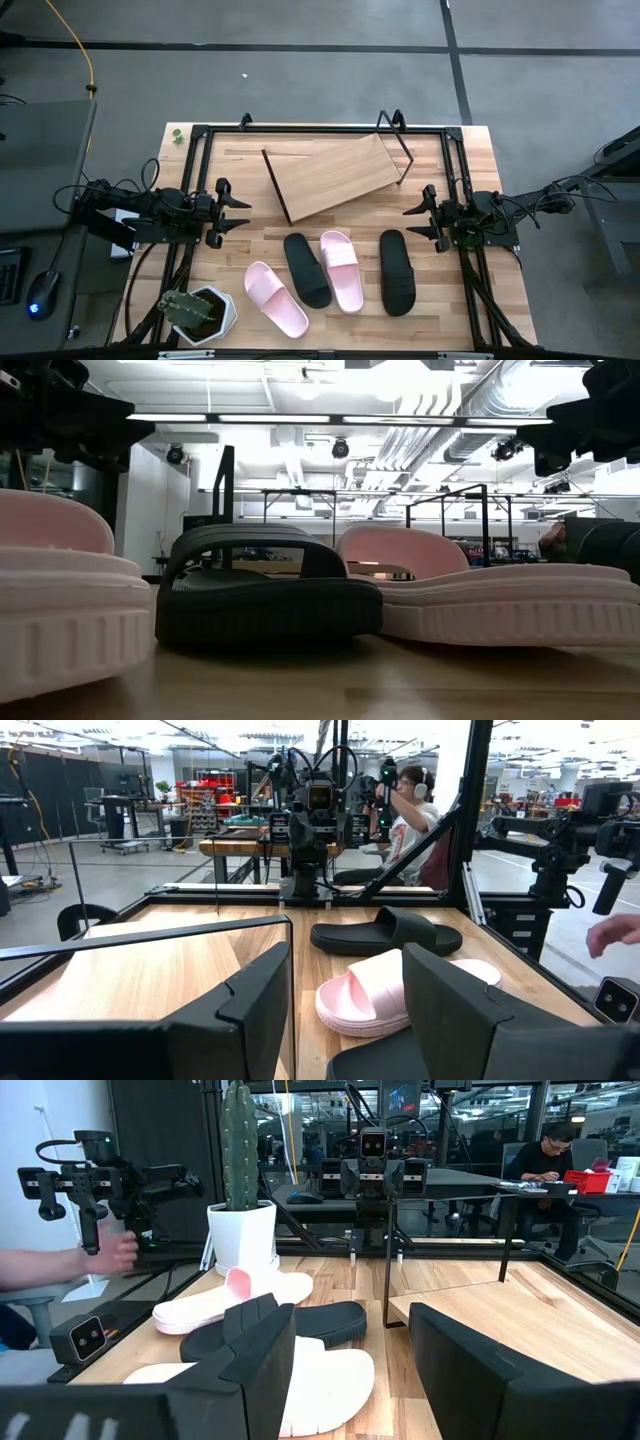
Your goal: Pick and place slides into the shelf
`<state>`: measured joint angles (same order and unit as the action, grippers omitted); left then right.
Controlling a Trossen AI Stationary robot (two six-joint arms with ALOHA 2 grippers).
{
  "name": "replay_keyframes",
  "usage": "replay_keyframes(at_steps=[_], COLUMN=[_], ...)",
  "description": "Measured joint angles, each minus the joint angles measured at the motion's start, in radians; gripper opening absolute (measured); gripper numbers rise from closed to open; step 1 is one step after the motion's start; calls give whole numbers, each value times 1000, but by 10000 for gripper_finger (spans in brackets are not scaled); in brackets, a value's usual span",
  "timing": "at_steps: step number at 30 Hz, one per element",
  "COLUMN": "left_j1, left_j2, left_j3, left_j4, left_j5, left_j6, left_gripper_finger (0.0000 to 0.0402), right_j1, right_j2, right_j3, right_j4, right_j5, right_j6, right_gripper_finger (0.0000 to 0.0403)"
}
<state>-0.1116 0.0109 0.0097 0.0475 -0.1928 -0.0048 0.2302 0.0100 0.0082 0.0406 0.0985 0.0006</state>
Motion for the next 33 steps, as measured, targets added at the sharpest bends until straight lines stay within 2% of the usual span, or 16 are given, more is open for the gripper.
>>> replay_keyframes(at_steps=[33], left_j1=[0], left_j2=[0], left_j3=[0], left_j4=[-1], left_j5=[1], left_j6=[-26], left_gripper_finger=[177], right_j1=[0], right_j2=[0], right_j3=[0], right_j4=[27], right_j5=[0], right_j6=[2], right_gripper_finger=[188])
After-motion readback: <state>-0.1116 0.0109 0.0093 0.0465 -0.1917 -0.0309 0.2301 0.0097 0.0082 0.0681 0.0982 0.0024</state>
